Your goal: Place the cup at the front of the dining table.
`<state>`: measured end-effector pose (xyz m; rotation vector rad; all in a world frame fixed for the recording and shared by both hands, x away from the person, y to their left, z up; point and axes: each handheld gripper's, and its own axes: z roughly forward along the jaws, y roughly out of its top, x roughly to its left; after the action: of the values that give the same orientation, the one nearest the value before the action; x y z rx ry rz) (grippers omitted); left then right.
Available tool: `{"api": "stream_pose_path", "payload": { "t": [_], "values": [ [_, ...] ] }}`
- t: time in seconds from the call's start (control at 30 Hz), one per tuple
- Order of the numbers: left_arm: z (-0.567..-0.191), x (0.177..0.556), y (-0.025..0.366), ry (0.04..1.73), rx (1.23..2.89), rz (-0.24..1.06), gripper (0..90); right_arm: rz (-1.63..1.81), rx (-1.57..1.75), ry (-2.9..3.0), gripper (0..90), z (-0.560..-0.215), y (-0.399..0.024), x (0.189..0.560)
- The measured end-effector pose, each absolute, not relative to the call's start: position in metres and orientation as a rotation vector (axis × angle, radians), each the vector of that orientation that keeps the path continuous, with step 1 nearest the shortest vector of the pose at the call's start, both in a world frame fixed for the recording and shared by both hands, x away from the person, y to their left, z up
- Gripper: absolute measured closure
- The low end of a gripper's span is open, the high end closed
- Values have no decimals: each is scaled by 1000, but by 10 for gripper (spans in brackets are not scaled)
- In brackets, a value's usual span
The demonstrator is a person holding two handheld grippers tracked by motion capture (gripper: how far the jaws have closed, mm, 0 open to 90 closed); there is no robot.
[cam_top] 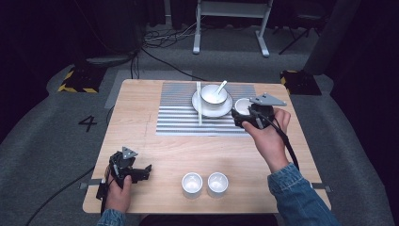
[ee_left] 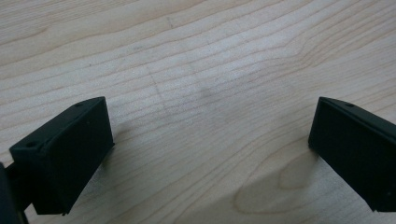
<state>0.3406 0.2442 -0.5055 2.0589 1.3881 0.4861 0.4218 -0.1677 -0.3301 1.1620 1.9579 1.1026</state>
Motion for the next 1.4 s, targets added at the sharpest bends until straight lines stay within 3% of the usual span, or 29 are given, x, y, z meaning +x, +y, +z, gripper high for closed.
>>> {"api": "stream_pose_path", "payload": {
  "t": [0.63,1.4],
  "values": [
    [-506,341,244,1387,2059,486,0,1107,1122,1982,273,-320,-120,481],
    [-506,341,243,1399,2050,491,0,1183,1099,2012,273,-345,-52,532]
  ]
}}
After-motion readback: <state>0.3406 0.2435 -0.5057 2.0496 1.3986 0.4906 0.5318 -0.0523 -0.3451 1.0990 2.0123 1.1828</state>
